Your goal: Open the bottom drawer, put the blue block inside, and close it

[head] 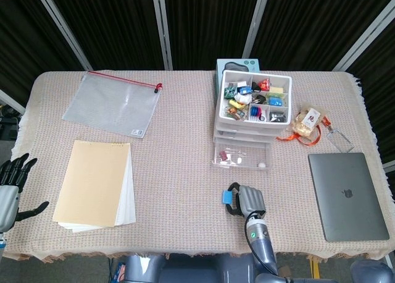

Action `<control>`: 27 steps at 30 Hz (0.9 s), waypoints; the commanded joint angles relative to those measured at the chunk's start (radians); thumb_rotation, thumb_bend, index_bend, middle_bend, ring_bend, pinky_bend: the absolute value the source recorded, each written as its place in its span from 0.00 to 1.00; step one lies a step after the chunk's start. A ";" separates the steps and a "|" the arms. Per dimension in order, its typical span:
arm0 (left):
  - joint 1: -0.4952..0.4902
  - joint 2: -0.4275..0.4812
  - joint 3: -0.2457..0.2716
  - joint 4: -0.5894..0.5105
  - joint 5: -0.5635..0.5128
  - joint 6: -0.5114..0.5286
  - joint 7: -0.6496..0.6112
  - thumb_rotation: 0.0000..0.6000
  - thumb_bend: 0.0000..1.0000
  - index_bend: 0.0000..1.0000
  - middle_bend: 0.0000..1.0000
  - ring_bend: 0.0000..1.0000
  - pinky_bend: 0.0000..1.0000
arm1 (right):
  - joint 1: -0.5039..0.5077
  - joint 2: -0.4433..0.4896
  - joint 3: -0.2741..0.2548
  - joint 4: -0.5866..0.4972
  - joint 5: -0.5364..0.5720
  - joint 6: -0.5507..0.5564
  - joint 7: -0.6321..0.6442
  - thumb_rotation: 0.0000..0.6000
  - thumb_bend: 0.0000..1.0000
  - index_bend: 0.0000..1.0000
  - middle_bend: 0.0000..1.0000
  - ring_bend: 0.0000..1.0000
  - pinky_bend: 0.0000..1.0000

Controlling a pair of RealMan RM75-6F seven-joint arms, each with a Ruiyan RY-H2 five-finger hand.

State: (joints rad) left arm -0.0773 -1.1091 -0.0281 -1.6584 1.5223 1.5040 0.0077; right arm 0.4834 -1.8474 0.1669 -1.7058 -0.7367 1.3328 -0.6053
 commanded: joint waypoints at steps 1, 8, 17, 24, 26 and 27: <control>0.000 0.000 0.000 0.000 0.000 0.000 -0.001 1.00 0.18 0.08 0.00 0.00 0.00 | -0.002 -0.004 0.000 0.004 -0.003 -0.002 0.002 1.00 0.27 0.47 0.79 0.81 0.75; 0.000 0.000 0.001 0.001 0.000 -0.001 -0.002 1.00 0.18 0.08 0.00 0.00 0.00 | -0.008 -0.007 0.012 -0.006 -0.035 0.010 0.025 1.00 0.31 0.55 0.80 0.82 0.75; 0.000 0.000 0.001 0.001 0.000 -0.003 -0.003 1.00 0.18 0.08 0.00 0.00 0.00 | -0.007 0.042 0.078 -0.064 -0.054 0.039 0.034 1.00 0.32 0.56 0.80 0.82 0.75; -0.002 0.001 0.002 -0.002 -0.003 -0.010 -0.004 1.00 0.18 0.08 0.00 0.00 0.00 | 0.023 0.102 0.198 -0.054 -0.027 0.033 0.038 1.00 0.32 0.55 0.80 0.82 0.75; -0.004 0.002 0.002 -0.004 -0.005 -0.015 -0.005 1.00 0.18 0.08 0.00 0.00 0.00 | 0.032 0.110 0.231 -0.032 -0.016 0.025 0.052 1.00 0.32 0.55 0.80 0.82 0.75; -0.005 0.002 0.002 -0.004 -0.006 -0.017 -0.005 1.00 0.18 0.08 0.00 0.00 0.00 | 0.037 0.112 0.246 -0.017 -0.011 0.021 0.060 1.00 0.32 0.55 0.80 0.82 0.75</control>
State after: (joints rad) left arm -0.0812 -1.1077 -0.0260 -1.6620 1.5171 1.4882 0.0027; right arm 0.5079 -1.7465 0.3867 -1.7472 -0.7606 1.3630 -0.5599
